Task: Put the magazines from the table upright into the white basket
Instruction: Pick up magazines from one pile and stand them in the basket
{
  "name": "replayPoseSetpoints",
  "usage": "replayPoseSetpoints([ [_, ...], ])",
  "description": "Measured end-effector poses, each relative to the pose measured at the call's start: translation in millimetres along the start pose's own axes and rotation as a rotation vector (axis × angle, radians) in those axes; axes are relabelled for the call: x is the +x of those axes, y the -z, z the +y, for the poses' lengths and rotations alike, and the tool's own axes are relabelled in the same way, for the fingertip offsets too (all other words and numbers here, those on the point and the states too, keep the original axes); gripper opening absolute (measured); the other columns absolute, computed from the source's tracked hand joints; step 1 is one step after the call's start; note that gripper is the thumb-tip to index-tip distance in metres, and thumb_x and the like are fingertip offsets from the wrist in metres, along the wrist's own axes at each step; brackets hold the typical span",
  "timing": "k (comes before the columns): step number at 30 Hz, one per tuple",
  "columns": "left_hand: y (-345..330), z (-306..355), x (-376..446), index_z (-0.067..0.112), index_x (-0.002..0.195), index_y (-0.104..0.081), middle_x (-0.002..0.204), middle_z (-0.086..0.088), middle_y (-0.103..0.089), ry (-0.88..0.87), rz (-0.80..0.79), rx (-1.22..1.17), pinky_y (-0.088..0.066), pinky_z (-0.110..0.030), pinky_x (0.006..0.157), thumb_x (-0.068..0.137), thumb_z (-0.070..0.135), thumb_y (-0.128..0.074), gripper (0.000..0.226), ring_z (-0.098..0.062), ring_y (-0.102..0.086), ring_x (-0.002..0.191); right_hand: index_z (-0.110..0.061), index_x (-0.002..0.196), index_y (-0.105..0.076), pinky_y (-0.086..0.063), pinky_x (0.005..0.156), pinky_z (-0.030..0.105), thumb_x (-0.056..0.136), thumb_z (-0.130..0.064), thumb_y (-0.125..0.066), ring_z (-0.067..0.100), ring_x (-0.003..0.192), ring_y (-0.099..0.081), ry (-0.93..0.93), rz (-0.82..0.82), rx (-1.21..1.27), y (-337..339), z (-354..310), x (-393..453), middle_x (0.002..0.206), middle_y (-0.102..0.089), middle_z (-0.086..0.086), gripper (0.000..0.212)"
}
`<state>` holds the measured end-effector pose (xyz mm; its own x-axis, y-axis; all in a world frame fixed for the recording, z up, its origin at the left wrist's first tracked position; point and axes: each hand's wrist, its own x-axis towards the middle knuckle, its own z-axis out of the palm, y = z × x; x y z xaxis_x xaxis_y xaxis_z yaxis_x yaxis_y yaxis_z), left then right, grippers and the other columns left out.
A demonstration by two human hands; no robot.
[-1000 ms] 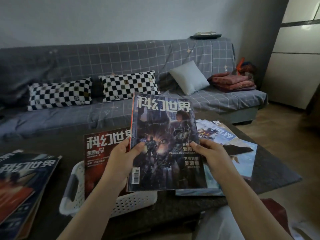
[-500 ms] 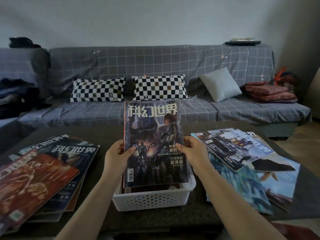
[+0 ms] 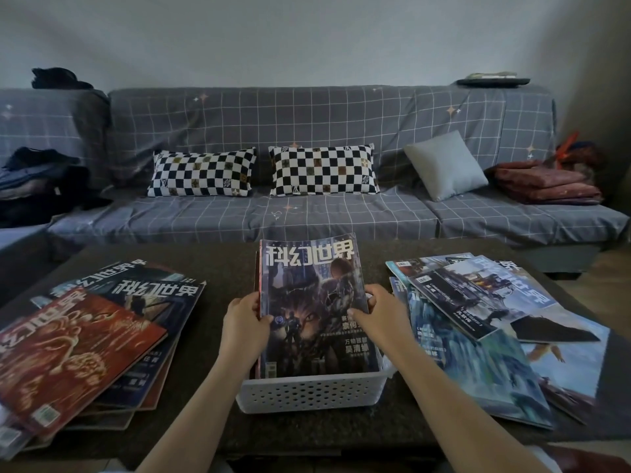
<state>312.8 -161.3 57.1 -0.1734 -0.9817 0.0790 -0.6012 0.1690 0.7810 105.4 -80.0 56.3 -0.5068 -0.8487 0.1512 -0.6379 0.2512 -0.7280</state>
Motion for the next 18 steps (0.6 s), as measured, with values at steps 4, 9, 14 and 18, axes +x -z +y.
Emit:
replayPoseSetpoints([
  [4,-1.8,3.2,-1.4,0.019,0.126,-0.058,0.135,-0.012,-0.047,-0.009,0.021,0.044,-0.043,-0.034,0.094,0.091,0.014,-0.060,0.035,-0.023,-0.050,0.118,-0.014,0.110,-0.062,-0.045,0.075,0.024,0.084,-0.034,-0.068,0.015,0.087,-0.054,-0.030,0.100,-0.140,-6.4,-1.0,3.2,0.108,-0.059,0.005,0.033],
  [9,-3.2,4.4,-6.8,0.021,0.132,-0.053,0.135,-0.010,-0.044,-0.054,0.074,0.065,-0.041,-0.034,0.099,0.092,0.013,-0.056,0.040,-0.024,-0.047,0.121,-0.019,0.111,-0.066,-0.037,0.090,0.027,0.083,-0.038,-0.067,0.022,0.115,-0.042,-0.036,0.111,-0.237,-8.7,2.4,5.7,0.117,-0.052,0.005,0.033],
  [14,-0.6,3.3,-6.6,0.022,0.131,-0.055,0.125,-0.007,-0.056,-0.101,0.080,0.082,-0.045,-0.029,0.089,0.093,0.013,-0.053,0.039,-0.021,-0.053,0.115,-0.020,0.107,-0.071,-0.033,0.098,0.029,0.082,-0.038,-0.068,0.023,0.118,-0.040,-0.043,0.104,-0.239,-8.6,3.3,6.9,0.117,-0.050,0.007,0.031],
  [18,2.4,-1.2,-4.3,0.029,0.128,-0.058,0.095,0.012,-0.064,-0.061,0.064,0.004,-0.040,-0.014,0.055,0.094,0.015,-0.051,0.037,0.000,-0.057,0.074,-0.022,0.105,-0.073,-0.029,0.102,0.031,0.081,-0.039,-0.069,0.024,0.123,-0.040,-0.062,0.085,-0.184,-7.4,6.8,10.0,0.121,-0.054,0.008,0.030],
])
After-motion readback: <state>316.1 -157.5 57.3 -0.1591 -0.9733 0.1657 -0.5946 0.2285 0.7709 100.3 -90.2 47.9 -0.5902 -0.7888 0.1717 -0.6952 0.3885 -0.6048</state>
